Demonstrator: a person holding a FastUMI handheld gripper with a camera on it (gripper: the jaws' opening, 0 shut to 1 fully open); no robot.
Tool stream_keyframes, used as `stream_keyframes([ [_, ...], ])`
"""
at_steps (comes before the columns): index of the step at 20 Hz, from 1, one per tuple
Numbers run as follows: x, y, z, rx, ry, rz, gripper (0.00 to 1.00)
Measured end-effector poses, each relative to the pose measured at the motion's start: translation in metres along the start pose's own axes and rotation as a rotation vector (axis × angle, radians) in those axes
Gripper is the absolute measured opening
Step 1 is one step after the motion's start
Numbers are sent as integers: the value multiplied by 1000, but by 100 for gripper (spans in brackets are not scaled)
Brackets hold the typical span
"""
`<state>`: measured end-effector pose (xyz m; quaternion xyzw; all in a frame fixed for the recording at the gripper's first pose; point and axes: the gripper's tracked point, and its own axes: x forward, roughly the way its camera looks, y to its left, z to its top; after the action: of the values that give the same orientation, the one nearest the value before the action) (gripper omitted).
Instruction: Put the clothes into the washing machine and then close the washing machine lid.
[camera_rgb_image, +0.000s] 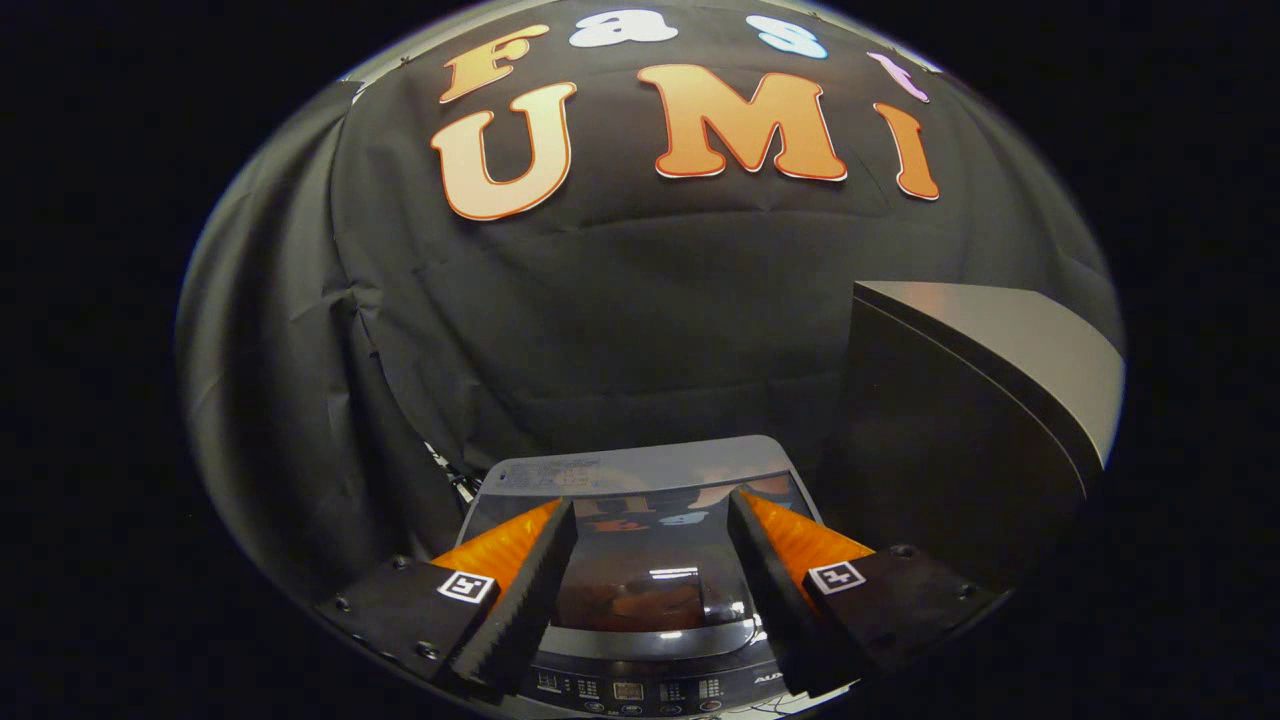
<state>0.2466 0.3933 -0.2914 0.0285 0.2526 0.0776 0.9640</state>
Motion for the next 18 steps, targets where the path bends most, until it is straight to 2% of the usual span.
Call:
stream_keyframes([
  [5, -8, -3, 8, 6, -7, 3, 98],
  [9, -36, -4, 36, -9, -58, 5, 98],
  [14, -100, -14, 86, -10, -157, 36, 98],
  [18, -175, -40, 124, -44, -248, 65, 98],
])
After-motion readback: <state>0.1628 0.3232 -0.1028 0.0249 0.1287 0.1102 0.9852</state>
